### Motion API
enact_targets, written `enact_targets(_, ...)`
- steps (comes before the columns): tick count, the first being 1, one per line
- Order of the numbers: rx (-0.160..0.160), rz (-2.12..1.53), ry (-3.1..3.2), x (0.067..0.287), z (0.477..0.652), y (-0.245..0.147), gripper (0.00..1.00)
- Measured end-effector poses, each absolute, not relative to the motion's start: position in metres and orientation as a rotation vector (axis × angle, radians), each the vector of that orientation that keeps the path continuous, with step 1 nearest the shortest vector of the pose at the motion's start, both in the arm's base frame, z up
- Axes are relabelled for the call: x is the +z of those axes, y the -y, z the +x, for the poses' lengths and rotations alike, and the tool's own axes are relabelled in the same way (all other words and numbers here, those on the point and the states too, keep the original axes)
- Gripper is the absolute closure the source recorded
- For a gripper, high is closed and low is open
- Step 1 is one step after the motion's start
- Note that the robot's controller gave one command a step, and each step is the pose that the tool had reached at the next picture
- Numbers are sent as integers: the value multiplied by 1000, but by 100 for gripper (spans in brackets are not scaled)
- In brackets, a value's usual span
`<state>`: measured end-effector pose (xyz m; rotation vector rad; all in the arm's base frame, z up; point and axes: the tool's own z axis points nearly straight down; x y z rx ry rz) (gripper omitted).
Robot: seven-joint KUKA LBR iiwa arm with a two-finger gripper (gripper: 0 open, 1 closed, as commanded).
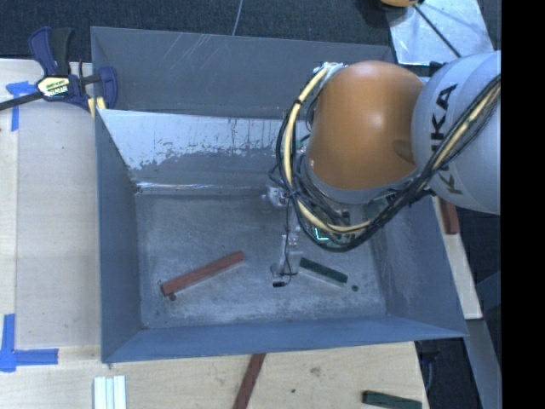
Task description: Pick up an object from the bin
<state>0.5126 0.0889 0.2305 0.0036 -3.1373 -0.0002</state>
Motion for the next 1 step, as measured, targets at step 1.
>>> enact_targets(1, -1, -1, 3145, 234, 514, -88, 0)
